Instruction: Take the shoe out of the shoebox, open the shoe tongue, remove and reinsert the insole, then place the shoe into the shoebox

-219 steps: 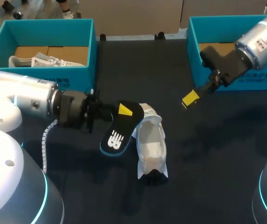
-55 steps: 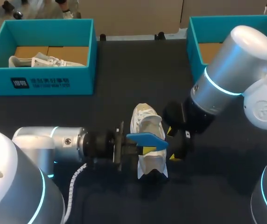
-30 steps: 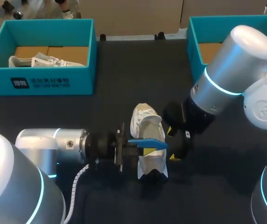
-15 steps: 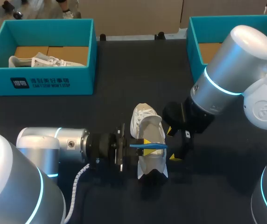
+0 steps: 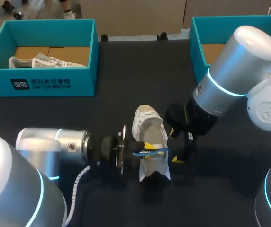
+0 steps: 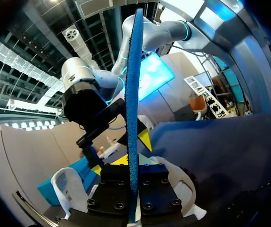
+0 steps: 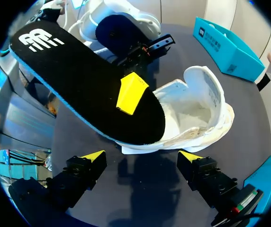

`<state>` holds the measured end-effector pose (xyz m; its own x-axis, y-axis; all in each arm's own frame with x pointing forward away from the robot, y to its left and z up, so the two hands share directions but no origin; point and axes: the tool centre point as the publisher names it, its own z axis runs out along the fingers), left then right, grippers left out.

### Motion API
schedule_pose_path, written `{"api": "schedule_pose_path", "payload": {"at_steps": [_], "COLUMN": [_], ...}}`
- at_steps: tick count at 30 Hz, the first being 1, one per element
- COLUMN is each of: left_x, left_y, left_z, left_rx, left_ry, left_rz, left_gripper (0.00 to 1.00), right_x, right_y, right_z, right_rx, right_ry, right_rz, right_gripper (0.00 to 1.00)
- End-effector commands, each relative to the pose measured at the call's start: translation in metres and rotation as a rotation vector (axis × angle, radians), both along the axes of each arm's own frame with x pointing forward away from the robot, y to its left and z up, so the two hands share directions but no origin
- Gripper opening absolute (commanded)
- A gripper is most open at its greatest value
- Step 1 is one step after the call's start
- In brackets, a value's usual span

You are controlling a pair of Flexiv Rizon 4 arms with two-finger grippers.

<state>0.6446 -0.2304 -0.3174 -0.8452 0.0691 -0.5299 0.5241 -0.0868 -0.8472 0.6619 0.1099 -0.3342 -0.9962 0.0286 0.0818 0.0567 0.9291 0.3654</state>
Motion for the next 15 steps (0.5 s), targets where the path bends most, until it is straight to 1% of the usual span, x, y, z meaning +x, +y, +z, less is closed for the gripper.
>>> {"api": "schedule_pose_path", "payload": {"at_steps": [1,15], "left_x": [0.005,0.020], "left_y": [-0.004,-0.006], "left_z": [-0.005,-0.019], "left_rx": [-0.001,0.097], "left_ry": [-0.002,-0.111], "left_rz": [0.010,0.042], "left_gripper": [0.00,0.00], "right_x": [0.000,0.000], "right_y": [0.000,0.000], "right_z": [-0.001,-0.001], "right_rx": [0.001,0.001], "right_ry": [-0.002,-0.002], "right_rz": [0.001,0.001], "right_gripper": [1.00,1.00]}}
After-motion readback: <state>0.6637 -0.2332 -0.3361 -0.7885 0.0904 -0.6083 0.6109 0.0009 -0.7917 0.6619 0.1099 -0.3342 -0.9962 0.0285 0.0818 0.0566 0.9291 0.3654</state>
